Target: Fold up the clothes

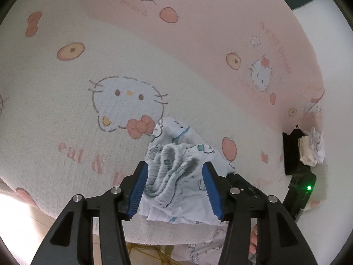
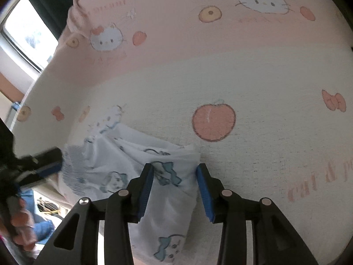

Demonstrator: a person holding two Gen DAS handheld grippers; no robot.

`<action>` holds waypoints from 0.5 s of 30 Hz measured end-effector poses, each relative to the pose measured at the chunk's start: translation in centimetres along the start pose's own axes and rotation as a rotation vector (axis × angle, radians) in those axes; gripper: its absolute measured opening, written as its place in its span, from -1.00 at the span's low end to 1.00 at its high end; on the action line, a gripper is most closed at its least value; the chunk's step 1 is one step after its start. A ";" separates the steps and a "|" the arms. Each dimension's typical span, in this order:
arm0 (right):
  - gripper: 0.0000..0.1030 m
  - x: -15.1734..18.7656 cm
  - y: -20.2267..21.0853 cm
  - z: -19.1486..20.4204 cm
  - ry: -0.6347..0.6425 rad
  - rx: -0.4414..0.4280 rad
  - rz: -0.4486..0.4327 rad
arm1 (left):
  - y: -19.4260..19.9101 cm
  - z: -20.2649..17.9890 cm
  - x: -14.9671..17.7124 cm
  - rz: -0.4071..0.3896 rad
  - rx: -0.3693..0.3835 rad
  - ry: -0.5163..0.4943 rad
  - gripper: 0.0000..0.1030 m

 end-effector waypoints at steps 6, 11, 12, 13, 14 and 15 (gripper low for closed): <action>-0.22 -0.4 -0.3 -0.7 -0.069 -0.075 0.000 | -1.4 -1.0 -0.5 0.023 -0.094 -0.054 -0.07; -0.22 -0.8 -0.4 -1.3 -0.091 -0.113 -0.007 | -3.0 -0.3 -1.3 0.022 -0.144 -0.024 -0.07; -0.22 -0.8 -0.5 -1.5 -0.095 -0.120 -0.008 | -3.2 -0.3 -1.5 0.013 -0.144 -0.021 -0.07; -0.22 -0.9 -0.5 -1.6 -0.099 -0.127 -0.009 | -3.2 -0.3 -1.7 0.005 -0.134 -0.022 -0.07; -0.22 -1.1 -0.6 -1.5 -0.100 -0.129 -0.013 | -3.3 -0.3 -1.8 -0.001 -0.128 -0.026 -0.07; -0.23 -1.2 -0.6 -1.3 -0.097 -0.123 -0.020 | -3.4 -0.2 -1.9 -0.003 -0.145 -0.028 -0.08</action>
Point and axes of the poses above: each gripper's, at about its wrist camera, not at the fingertips, and y roughly against the way its jaws point, z to its left, x to its underside, the point moved 8 cm from there along -y, roughly the way its jaws point, and after that the axes turned 15 degrees about z, right-handed, at the moved point
